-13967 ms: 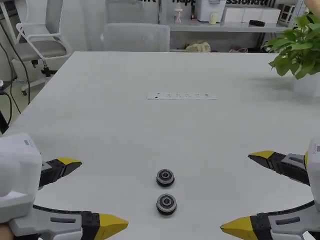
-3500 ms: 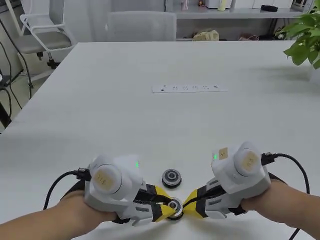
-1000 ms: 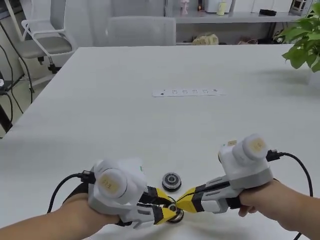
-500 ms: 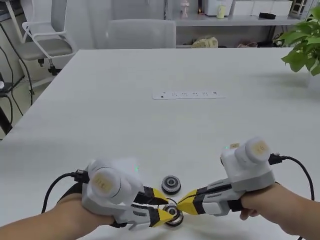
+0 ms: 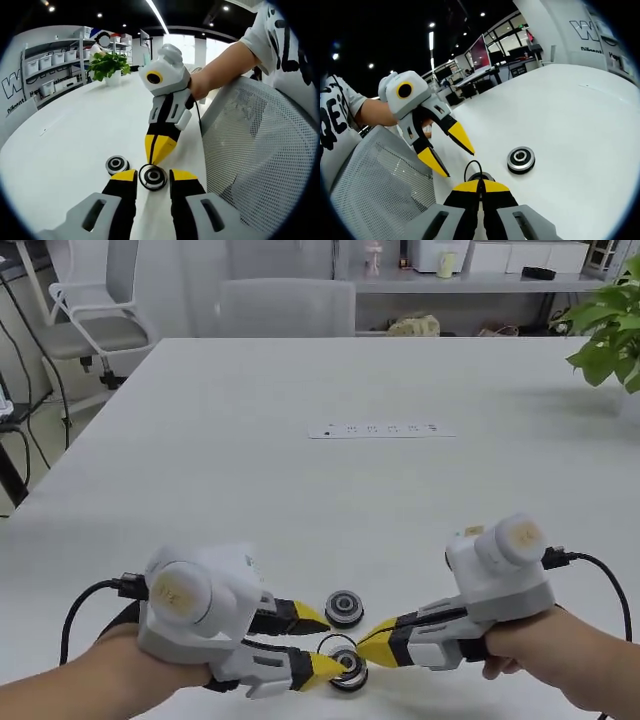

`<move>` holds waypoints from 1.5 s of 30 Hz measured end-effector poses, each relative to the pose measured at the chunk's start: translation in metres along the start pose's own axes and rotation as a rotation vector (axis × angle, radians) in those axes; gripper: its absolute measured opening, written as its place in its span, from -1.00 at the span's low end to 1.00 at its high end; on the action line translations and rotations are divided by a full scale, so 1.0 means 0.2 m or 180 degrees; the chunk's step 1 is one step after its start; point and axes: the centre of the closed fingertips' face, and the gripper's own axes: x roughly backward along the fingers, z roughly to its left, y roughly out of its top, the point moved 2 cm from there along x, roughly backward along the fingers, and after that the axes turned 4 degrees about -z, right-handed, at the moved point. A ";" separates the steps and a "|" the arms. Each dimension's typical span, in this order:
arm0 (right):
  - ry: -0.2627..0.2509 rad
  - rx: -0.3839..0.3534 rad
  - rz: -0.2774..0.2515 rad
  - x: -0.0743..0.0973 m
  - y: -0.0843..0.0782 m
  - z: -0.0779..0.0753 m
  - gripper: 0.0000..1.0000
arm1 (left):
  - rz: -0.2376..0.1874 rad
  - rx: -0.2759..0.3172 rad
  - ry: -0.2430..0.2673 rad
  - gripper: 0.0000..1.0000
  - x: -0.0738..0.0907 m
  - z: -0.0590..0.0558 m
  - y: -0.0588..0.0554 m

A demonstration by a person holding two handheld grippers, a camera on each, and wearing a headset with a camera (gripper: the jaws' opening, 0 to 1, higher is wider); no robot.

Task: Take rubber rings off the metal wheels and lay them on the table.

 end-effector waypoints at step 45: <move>0.0045 0.0029 -0.0040 -0.08 0.11 0.05 -1.00 | -0.0254 0.0366 0.0484 -0.11 0.36 0.06 -0.11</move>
